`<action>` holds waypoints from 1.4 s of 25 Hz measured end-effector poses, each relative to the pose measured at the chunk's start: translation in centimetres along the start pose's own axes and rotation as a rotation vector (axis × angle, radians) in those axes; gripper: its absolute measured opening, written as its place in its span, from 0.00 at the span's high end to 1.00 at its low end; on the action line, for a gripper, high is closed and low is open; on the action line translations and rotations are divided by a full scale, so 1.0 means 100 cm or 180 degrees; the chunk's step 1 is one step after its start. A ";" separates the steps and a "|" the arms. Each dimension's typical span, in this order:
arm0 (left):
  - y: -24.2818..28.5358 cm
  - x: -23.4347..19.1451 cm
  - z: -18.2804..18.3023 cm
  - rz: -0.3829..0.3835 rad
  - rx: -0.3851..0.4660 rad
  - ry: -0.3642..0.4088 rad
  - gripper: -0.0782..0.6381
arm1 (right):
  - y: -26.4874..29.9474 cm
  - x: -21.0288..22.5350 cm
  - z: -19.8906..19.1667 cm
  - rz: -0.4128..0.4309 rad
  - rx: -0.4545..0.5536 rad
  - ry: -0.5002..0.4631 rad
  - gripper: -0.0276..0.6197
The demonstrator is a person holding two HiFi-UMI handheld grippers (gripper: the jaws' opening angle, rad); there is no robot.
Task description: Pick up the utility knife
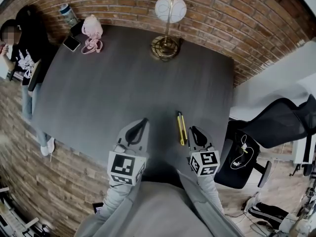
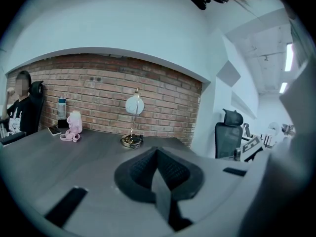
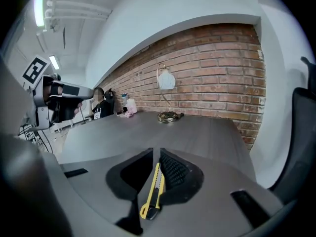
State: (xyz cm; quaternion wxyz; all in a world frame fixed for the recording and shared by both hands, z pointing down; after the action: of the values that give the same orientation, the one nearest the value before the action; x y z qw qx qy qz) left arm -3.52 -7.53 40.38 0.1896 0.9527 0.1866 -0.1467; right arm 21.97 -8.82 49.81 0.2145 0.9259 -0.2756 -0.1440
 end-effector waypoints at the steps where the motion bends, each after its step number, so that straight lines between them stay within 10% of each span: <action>1: -0.001 -0.001 0.000 0.0005 -0.0005 -0.0002 0.86 | 0.004 -0.003 -0.004 0.0024 -0.0051 0.0009 0.86; 8: -0.001 -0.005 -0.008 -0.0009 -0.0068 -0.0029 0.86 | 0.033 -0.016 -0.038 0.0153 -0.0463 -0.0038 0.70; 35: 0.004 0.004 -0.018 -0.0120 -0.0146 -0.0031 0.86 | 0.059 -0.028 -0.068 0.0195 -0.1025 -0.0132 0.73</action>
State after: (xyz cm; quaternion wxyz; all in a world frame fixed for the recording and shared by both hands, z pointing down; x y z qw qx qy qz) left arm -2.60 -6.94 41.96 0.2095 0.9437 0.2068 -0.1506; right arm 19.67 -9.54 58.97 0.3587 0.8675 -0.2815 -0.1988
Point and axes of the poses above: the fingertips, and each gripper's own axes: y forward along the fingers, x to its right, z out of its top, the point moved 9 cm from there along -y, backward along the fingers, and after that the axes turned 15 degrees about -y, right-handed, at the moved point
